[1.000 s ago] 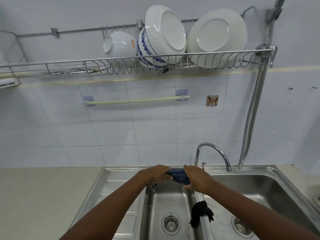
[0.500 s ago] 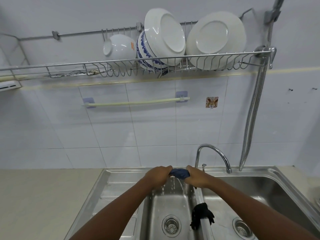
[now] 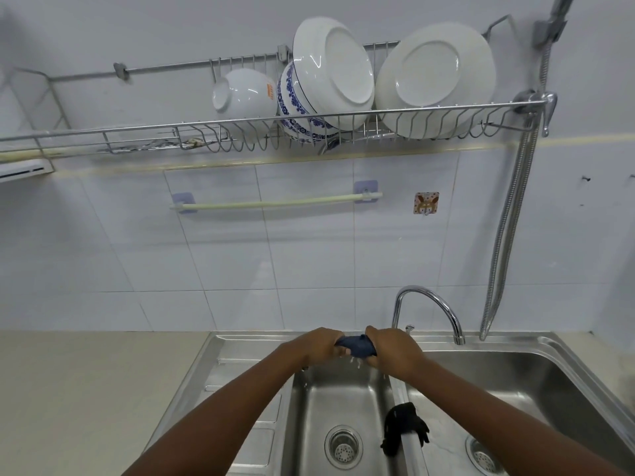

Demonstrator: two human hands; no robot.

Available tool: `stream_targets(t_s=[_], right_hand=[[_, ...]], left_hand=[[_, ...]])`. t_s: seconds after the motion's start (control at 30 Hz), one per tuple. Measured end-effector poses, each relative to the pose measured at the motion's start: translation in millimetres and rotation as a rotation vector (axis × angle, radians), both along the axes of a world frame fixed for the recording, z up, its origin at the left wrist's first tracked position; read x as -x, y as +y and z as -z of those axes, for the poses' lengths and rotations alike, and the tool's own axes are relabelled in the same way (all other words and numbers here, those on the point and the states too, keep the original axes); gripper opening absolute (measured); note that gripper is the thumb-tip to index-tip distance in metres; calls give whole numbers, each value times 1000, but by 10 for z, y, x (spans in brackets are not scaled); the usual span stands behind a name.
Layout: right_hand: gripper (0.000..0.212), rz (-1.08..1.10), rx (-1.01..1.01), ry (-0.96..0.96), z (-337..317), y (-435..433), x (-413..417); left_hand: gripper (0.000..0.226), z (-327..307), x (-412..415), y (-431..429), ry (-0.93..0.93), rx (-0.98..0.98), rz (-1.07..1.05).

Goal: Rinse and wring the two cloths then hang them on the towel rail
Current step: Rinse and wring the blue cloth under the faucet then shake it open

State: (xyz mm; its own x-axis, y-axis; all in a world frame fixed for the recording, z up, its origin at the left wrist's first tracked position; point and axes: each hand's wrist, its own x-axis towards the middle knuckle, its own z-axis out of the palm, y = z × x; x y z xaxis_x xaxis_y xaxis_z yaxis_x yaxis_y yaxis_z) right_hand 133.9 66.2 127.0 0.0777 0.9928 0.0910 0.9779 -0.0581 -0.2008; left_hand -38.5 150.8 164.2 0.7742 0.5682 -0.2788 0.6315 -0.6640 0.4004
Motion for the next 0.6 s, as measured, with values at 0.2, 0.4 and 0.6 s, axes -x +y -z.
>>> stream_targets(t_s=[0.2,0.4,0.6], right_hand=[[30,93,60,50,-11,85,45],[26,90,123,191,10,48,131],[23,65,15,223,68,34,109]], left_hand=[[25,203,23,-51,-30,-283,-41],[22,354,54,-126,-102,-348,-58],[29,245,29,-163,-109,-84,-117]])
